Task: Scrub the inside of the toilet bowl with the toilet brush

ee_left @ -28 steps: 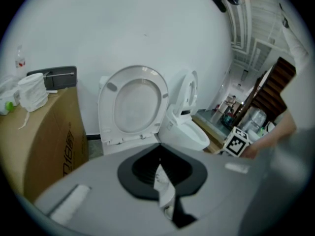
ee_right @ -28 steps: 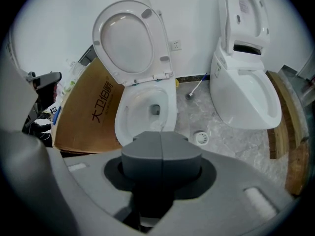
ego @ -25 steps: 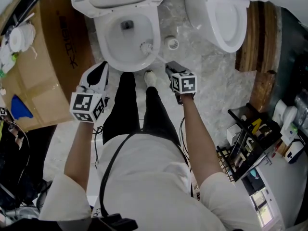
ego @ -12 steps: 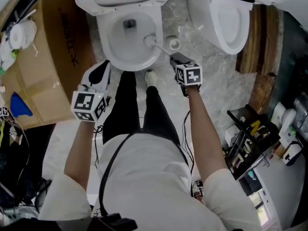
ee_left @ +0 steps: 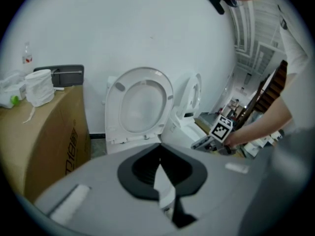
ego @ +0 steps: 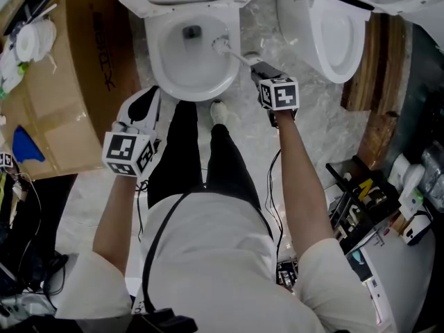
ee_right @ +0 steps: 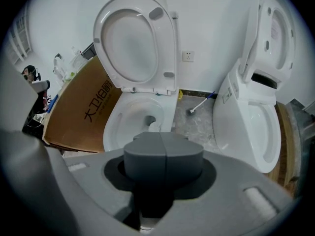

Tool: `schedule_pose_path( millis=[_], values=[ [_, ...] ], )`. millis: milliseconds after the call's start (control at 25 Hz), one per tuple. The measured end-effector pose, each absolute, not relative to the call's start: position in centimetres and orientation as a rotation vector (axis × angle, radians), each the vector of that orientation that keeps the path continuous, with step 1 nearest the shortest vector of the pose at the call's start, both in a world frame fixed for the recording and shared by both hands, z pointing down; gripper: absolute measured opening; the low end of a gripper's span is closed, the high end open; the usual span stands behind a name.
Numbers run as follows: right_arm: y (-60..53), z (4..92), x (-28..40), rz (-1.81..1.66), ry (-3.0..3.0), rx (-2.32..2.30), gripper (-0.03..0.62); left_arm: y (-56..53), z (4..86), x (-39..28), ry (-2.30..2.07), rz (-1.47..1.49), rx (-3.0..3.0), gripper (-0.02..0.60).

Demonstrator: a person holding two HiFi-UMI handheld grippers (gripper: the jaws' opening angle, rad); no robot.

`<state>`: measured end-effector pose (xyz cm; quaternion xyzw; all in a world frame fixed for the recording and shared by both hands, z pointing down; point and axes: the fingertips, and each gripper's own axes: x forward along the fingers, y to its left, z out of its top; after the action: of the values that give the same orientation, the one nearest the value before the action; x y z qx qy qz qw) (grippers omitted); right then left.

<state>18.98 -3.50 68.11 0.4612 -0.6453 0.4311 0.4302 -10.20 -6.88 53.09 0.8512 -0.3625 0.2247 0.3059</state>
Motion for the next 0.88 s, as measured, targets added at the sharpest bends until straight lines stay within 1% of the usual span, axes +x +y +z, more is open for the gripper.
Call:
schedule_pose_path(
  millis=[880],
  values=[
    [-10.1, 67.8, 17.9, 0.945, -1.642, 1.123, 0.146, -7.5, 53.6, -12.0, -1.013, 0.572, 2.216, -0.012]
  ],
)
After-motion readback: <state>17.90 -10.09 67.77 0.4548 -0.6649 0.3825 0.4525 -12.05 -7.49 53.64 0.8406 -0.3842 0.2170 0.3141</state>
